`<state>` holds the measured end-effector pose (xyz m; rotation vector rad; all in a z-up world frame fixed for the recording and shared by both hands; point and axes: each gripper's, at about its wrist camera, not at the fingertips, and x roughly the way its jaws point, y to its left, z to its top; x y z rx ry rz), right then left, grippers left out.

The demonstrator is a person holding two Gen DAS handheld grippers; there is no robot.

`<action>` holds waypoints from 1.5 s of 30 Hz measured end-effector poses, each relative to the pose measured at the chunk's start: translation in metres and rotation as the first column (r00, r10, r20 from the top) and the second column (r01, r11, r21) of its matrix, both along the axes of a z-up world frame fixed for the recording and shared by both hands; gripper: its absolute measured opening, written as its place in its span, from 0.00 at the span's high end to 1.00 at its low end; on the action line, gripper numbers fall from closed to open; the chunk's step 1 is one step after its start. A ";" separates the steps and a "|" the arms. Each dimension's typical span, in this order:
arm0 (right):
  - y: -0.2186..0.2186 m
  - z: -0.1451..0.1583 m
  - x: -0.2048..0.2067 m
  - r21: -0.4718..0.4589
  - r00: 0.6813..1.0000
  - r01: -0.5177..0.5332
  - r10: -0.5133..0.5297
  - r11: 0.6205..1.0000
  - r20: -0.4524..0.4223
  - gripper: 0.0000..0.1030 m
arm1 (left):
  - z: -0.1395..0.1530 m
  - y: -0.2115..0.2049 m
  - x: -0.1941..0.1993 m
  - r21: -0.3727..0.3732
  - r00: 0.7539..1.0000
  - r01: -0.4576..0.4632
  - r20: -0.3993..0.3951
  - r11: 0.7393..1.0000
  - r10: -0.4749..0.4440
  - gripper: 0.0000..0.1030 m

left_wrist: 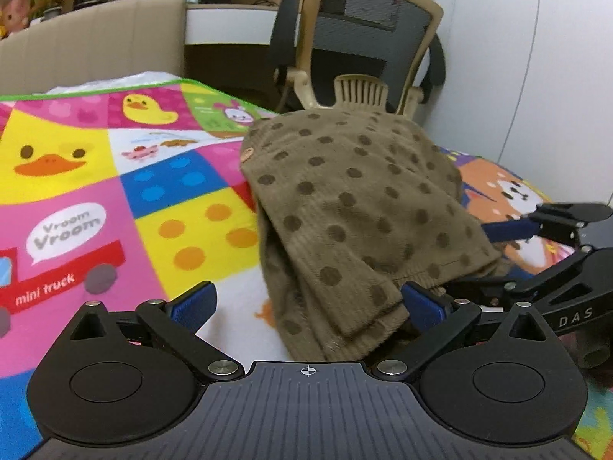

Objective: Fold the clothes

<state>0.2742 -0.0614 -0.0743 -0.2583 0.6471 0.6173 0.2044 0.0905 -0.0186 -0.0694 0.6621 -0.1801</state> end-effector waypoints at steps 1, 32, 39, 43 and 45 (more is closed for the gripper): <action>0.002 -0.001 0.003 0.002 1.000 0.002 -0.002 1.000 -0.002 0.15 | 0.000 0.001 0.001 0.007 1.000 -0.007 0.002 1.000 0.007 0.00; -0.108 0.000 -0.070 0.088 0.998 0.055 -0.053 0.995 -0.031 0.00 | -0.002 -0.067 -0.116 -0.016 0.992 -0.122 -0.014 0.992 0.122 0.00; -0.097 -0.012 -0.067 0.006 0.996 0.077 -0.076 0.997 -0.047 0.00 | 0.000 -0.089 -0.100 0.117 0.978 -0.203 -0.026 0.972 0.207 0.00; -0.100 -0.016 -0.062 0.029 0.998 0.060 -0.059 0.998 -0.033 0.00 | -0.001 -0.102 -0.094 0.161 0.988 -0.153 0.005 0.975 0.154 0.00; -0.098 -0.017 -0.060 0.033 0.998 0.065 -0.064 0.997 -0.029 0.00 | -0.003 -0.100 -0.087 0.138 0.987 -0.155 -0.023 0.978 0.160 0.00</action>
